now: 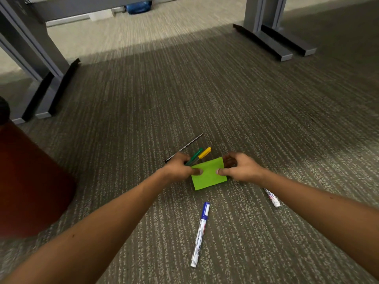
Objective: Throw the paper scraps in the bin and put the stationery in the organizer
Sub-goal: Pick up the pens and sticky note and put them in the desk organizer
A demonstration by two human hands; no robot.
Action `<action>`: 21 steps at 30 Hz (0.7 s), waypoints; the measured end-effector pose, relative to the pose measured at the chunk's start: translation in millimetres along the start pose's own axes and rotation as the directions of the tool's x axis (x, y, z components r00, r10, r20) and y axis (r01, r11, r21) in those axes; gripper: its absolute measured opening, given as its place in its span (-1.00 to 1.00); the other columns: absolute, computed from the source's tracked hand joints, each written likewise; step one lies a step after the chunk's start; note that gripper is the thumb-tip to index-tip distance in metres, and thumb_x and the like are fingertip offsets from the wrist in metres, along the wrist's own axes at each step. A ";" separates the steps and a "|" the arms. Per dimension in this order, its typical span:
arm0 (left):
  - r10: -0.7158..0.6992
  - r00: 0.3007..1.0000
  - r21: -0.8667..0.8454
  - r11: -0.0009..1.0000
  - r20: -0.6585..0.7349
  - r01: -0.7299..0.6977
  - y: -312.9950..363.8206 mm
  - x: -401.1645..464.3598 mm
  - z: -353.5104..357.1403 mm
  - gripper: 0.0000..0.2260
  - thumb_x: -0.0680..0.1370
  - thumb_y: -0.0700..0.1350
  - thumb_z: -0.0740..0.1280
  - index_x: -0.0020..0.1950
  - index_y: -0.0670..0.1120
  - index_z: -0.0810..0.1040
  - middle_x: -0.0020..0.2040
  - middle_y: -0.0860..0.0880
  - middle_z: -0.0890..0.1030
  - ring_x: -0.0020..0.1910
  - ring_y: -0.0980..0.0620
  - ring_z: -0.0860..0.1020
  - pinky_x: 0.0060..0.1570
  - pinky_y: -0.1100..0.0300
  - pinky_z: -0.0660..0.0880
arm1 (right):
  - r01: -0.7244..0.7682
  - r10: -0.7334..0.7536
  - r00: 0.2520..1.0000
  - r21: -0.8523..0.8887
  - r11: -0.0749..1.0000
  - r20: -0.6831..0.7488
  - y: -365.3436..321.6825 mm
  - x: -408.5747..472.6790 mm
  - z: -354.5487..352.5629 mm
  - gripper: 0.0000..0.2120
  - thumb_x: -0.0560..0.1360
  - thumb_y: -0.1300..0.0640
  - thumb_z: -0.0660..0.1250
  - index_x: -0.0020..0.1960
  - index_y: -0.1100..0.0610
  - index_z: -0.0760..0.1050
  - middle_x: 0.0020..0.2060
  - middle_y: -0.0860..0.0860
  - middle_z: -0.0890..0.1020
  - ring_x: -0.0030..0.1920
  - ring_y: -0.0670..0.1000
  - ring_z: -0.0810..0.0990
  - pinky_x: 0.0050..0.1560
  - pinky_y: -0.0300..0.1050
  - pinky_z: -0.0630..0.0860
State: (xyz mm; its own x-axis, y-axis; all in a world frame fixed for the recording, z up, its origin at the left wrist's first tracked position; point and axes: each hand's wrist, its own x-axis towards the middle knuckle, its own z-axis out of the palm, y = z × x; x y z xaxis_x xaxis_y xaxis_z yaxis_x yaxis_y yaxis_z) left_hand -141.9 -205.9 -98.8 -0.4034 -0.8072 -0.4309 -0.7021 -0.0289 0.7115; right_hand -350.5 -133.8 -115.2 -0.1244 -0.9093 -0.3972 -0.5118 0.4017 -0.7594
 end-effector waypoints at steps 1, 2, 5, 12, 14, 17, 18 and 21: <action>-0.021 1.000 -0.047 0.999 0.003 0.021 0.7 -1.7 -1.6 -0.84 0.40 -0.12 0.54 -0.20 -0.06 0.56 -0.40 0.07 0.45 -0.46 0.17 0.40 -0.51 0.30 0.29 | -0.015 0.013 0.999 0.084 0.996 0.032 -1.6 0.3 2.0 -0.56 0.41 0.04 0.52 0.23 0.11 0.50 -0.03 0.00 0.63 -0.10 0.00 0.60 -0.23 -0.14 0.51; -0.039 0.999 -0.103 0.994 0.010 0.040 0.7 -2.5 -2.7 -0.84 0.40 -0.13 0.54 -0.17 -0.07 0.57 -0.41 0.08 0.46 -0.49 0.19 0.40 -0.56 0.35 0.30 | -0.033 0.023 0.998 0.159 0.987 0.064 -2.8 0.1 3.0 -0.60 0.45 0.10 0.49 0.24 0.15 0.50 -0.07 0.01 0.62 -0.16 -0.01 0.58 -0.31 -0.17 0.49; -0.031 0.998 -0.241 0.970 -0.060 0.016 -1.7 -3.8 -8.0 -0.85 0.41 -0.15 0.52 -0.05 -0.11 0.67 -0.39 0.13 0.56 -0.44 0.24 0.46 -0.53 0.42 0.33 | -0.059 0.033 0.994 0.275 0.960 0.100 -2.3 -3.1 1.0 -0.69 0.49 0.15 0.44 0.21 0.15 0.53 -0.13 -0.01 0.61 -0.31 -0.08 0.52 -0.42 -0.23 0.46; -0.312 0.908 -0.567 0.817 -0.281 0.105 -13.0 5.8 -31.9 -0.94 0.48 -0.12 0.36 -0.14 -0.10 0.57 -0.37 -0.03 0.49 -0.59 0.09 0.27 -0.56 0.31 0.15 | -0.097 0.112 0.994 0.536 0.839 0.005 9.0 -5.0 -7.2 -0.68 0.49 0.26 0.43 0.22 0.17 0.50 -0.07 0.09 0.63 -0.33 0.03 0.50 -0.49 -0.21 0.47; -0.325 0.933 -0.707 0.696 -0.155 0.125 -12.3 6.2 -38.7 -0.91 0.49 -0.12 0.23 -0.16 -0.12 0.47 -0.36 -0.07 0.51 -0.67 0.10 0.19 -0.61 0.37 0.11 | -0.084 0.112 0.994 0.596 0.799 -0.010 9.5 -5.2 -11.4 -0.67 0.47 0.31 0.44 0.20 0.15 0.51 -0.07 0.07 0.62 -0.34 -0.03 0.54 -0.49 -0.26 0.53; -0.325 0.942 -0.802 0.582 -0.080 0.133 -10.4 4.9 -40.5 -0.81 0.55 -0.10 0.06 -0.14 -0.11 0.43 -0.38 -0.06 0.46 -0.68 0.11 0.17 -0.64 0.38 0.10 | -0.066 0.091 0.996 0.634 0.770 -0.007 6.9 -8.3 -17.5 -0.58 0.43 0.37 0.45 0.24 0.13 0.51 -0.05 0.05 0.61 -0.25 -0.03 0.59 -0.43 -0.24 0.60; -0.317 0.947 -0.811 0.569 -0.061 0.138 -8.8 4.1 -38.5 -0.79 0.58 -0.11 0.03 -0.14 -0.10 0.41 -0.38 -0.05 0.43 -0.68 0.11 0.17 -0.64 0.37 0.10 | -0.063 0.086 0.996 0.631 0.773 -0.005 5.1 -10.4 -19.3 -0.54 0.43 0.39 0.45 0.27 0.12 0.50 -0.02 0.05 0.60 -0.21 -0.01 0.61 -0.41 -0.21 0.62; -0.252 0.968 -0.836 0.527 0.018 0.153 -0.5 -3.5 -32.9 -0.78 0.62 -0.13 0.02 -0.18 -0.07 0.35 -0.47 0.02 0.32 -0.68 0.13 0.17 -0.66 0.37 0.10 | -0.072 0.079 0.997 0.608 0.790 0.015 -4.6 -19.3 -25.1 -0.45 0.42 0.42 0.45 0.34 0.11 0.46 0.11 0.11 0.57 -0.11 0.07 0.64 -0.33 -0.10 0.67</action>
State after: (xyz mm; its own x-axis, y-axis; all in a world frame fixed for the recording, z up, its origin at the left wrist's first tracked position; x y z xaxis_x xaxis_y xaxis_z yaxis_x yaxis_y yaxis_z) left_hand -120.8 -222.5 -79.4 -0.2242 -0.7629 -0.6064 0.0591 -0.6318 0.7729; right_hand -367.1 -120.8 -91.0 -0.1516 -0.8729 -0.4637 0.1215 0.4491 -0.8852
